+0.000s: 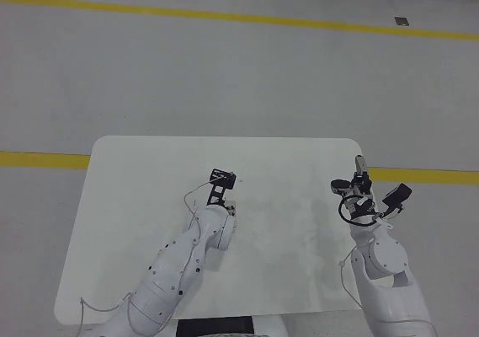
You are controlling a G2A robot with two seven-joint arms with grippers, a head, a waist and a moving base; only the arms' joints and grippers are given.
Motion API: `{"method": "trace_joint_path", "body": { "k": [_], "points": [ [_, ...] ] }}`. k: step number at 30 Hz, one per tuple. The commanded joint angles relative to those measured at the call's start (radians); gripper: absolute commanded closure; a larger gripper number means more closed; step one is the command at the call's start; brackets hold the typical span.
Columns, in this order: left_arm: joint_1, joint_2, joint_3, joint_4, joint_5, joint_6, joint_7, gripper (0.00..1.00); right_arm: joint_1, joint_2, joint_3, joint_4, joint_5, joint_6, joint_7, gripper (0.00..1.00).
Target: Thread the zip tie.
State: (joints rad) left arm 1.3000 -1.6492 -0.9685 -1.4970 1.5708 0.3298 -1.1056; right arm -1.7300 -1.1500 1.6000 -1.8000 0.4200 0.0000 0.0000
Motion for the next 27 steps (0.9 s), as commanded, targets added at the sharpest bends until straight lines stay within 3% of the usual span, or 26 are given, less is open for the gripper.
{"method": "trace_joint_path", "body": {
  "k": [1,7,10,12,14,18,27],
  "points": [
    [0.022,0.011,0.000,-0.063,-0.001,-0.022,-0.009,1.00,0.000,0.000,0.000,0.000,0.000,0.000,0.000,0.00],
    [0.106,0.051,-0.015,-0.259,-0.001,-0.139,-0.049,1.00,0.000,0.000,0.000,0.000,0.000,0.000,0.000,0.00],
    [0.141,0.067,-0.025,-0.329,-0.001,-0.213,-0.051,1.00,0.000,0.000,0.000,0.000,0.000,0.000,0.000,0.00],
    [0.173,0.081,-0.042,-0.372,-0.001,-0.276,-0.019,1.00,0.000,0.000,0.000,0.000,0.000,0.000,0.000,0.00],
    [0.202,0.091,-0.066,-0.403,-0.008,-0.307,-0.013,1.00,0.000,0.000,0.000,0.000,0.000,0.000,0.000,0.00],
    [0.232,0.100,-0.095,-0.432,-0.078,-0.335,0.000,1.00,0.000,0.000,0.000,0.000,0.000,0.000,0.000,0.00],
    [0.233,0.100,-0.095,-0.432,-0.087,-0.334,0.002,1.00,0.000,0.000,0.000,0.000,0.000,0.000,0.000,0.00]
  ]
}}
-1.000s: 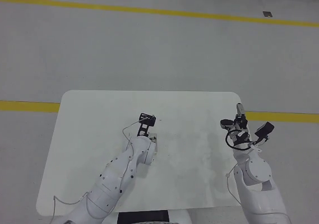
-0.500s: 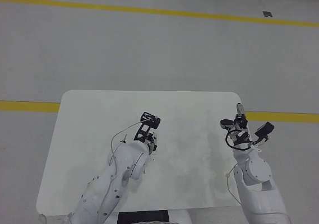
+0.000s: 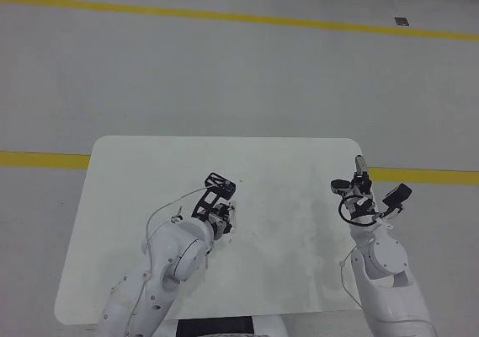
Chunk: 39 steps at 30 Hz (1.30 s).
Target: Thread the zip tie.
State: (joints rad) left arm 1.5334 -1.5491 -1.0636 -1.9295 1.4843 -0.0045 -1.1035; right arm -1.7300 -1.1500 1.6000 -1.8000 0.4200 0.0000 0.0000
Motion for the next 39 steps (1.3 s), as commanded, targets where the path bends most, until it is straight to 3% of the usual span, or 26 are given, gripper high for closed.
{"method": "trace_joint_path", "body": {
  "k": [1,3,5,10,11,13,14,19,20,27,34,39],
  "points": [
    [0.000,0.000,-0.001,0.003,0.000,0.001,0.006,1.00,0.000,0.000,0.000,0.000,0.000,0.000,0.000,0.00],
    [-0.004,0.005,-0.010,0.019,0.004,-0.027,0.033,1.00,0.000,0.000,0.000,0.000,0.000,0.000,0.000,0.00],
    [-0.008,0.015,-0.029,0.018,0.012,-0.093,0.040,1.00,0.000,0.000,0.000,0.000,0.000,0.000,0.000,0.00],
    [0.001,0.041,-0.106,-0.011,-0.046,-0.279,0.079,1.00,0.000,0.000,0.000,0.000,0.000,0.000,0.000,0.00],
    [0.008,0.049,-0.131,-0.011,-0.064,-0.335,0.103,1.00,0.000,0.000,0.000,0.000,0.000,0.000,0.000,0.00],
    [0.005,0.067,-0.130,-0.008,-0.070,-0.335,0.123,1.00,0.000,0.000,0.000,0.000,0.000,0.000,0.000,0.00],
    [-0.005,0.089,-0.093,-0.001,-0.047,-0.335,0.139,1.00,0.000,0.000,0.000,0.000,0.000,0.000,0.000,0.00],
    [-0.025,0.185,-0.077,0.061,-0.103,-0.335,0.274,1.00,0.000,0.000,0.000,0.000,0.000,0.000,0.000,0.00],
    [-0.029,0.205,-0.055,0.063,-0.136,-0.335,0.305,1.00,0.000,0.000,0.000,0.000,0.000,0.000,0.000,0.00],
    [-0.094,0.382,0.062,0.099,-0.230,-0.335,0.491,1.00,0.000,0.000,0.000,0.000,0.000,0.000,0.000,0.00],
    [-0.140,0.517,0.123,0.099,-0.287,-0.335,0.591,1.00,0.000,0.000,0.000,0.000,0.000,0.000,0.000,0.00],
    [-0.167,0.593,0.181,0.091,-0.304,-0.335,0.639,1.00,0.000,0.000,0.000,0.000,0.000,0.000,0.000,0.00]
  ]
}}
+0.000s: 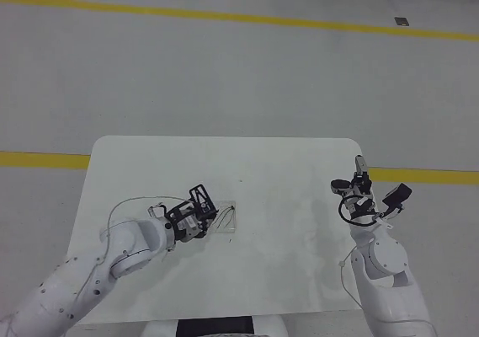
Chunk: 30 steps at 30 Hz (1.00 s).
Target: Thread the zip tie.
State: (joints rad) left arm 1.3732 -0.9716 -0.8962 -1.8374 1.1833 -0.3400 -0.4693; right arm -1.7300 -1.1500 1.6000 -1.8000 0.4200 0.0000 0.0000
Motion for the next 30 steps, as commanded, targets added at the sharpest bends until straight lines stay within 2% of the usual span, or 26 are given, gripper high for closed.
{"method": "trace_joint_path", "body": {
  "k": [1,12,13,15,16,18,19,21,22,23,25,30],
  "points": [
    [-0.014,0.029,0.027,-0.004,-0.008,0.000,0.010,1.00,0.000,0.000,0.000,0.000,0.000,0.000,0.000,0.00],
    [-0.013,0.028,0.028,-0.003,-0.013,0.000,0.014,1.00,0.000,0.000,0.000,0.000,0.000,0.000,0.000,0.00],
    [-0.012,0.028,0.029,0.000,-0.032,0.000,0.027,1.00,0.000,0.000,0.000,0.000,0.000,0.000,0.000,0.00],
    [-0.017,0.032,0.022,0.020,-0.151,0.000,0.089,1.00,0.000,0.000,0.000,0.000,0.000,0.000,0.000,0.00],
    [-0.027,0.041,0.017,0.030,-0.205,0.000,0.087,1.00,0.000,0.000,0.000,0.000,0.000,0.000,0.000,0.00],
    [-0.038,0.057,0.024,0.024,-0.312,0.000,0.089,1.00,0.000,0.000,0.000,0.000,0.000,0.000,0.000,0.00],
    [-0.050,0.070,0.038,0.015,-0.397,0.000,0.076,1.00,0.000,0.000,0.000,0.000,0.000,0.000,0.000,0.00],
    [-0.076,0.094,0.056,0.011,-0.495,0.000,0.061,1.00,0.000,0.000,0.000,0.000,0.000,0.000,0.000,0.00],
    [-0.092,0.110,0.081,0.002,-0.575,0.000,0.029,1.00,0.000,0.000,0.000,0.000,0.000,0.000,0.000,0.00],
    [-0.115,0.123,0.095,0.000,-0.616,0.000,0.001,1.00,0.000,0.000,0.000,0.000,0.000,0.000,0.000,0.00],
    [-0.146,0.147,0.122,0.021,-0.655,0.000,-0.019,1.00,0.000,0.000,0.000,0.000,0.000,0.000,0.000,0.00],
    [-0.207,0.200,0.214,0.041,-0.762,0.000,0.078,1.00,0.000,0.000,0.000,0.000,0.000,0.000,0.000,0.00]
  ]
}}
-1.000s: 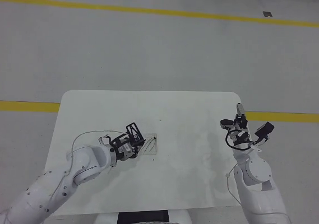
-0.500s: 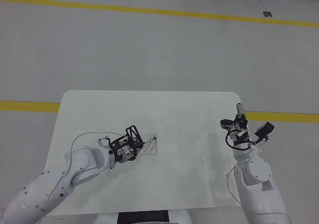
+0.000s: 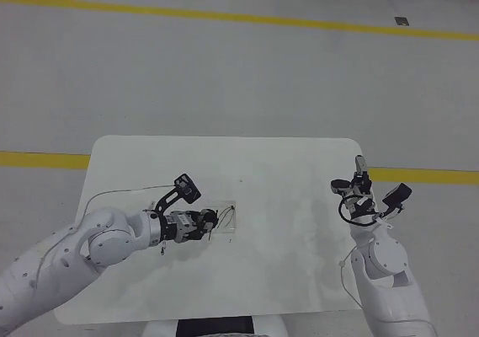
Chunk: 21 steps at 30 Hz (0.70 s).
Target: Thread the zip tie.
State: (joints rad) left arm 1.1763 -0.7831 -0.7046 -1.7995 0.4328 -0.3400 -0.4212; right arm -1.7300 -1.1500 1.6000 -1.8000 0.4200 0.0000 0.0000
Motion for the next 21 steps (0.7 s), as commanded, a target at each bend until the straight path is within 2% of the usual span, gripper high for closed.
{"method": "trace_joint_path", "body": {
  "k": [1,4,19,21],
  "points": [
    [-0.019,0.020,0.041,0.005,-0.022,0.000,0.052,1.00,0.000,0.000,0.000,0.000,0.000,0.000,0.000,0.00],
    [-0.051,0.051,0.104,0.011,-0.023,0.000,0.127,1.00,0.000,0.000,0.000,0.000,0.000,0.000,0.000,0.00],
    [-0.051,0.051,0.104,0.011,-0.023,0.000,0.127,1.00,0.000,0.000,0.000,0.000,0.000,0.000,0.000,0.00],
    [-0.051,0.051,0.104,0.011,-0.023,0.000,0.127,1.00,0.003,0.002,-0.004,-0.008,-0.065,0.000,0.008,0.00]
  ]
}}
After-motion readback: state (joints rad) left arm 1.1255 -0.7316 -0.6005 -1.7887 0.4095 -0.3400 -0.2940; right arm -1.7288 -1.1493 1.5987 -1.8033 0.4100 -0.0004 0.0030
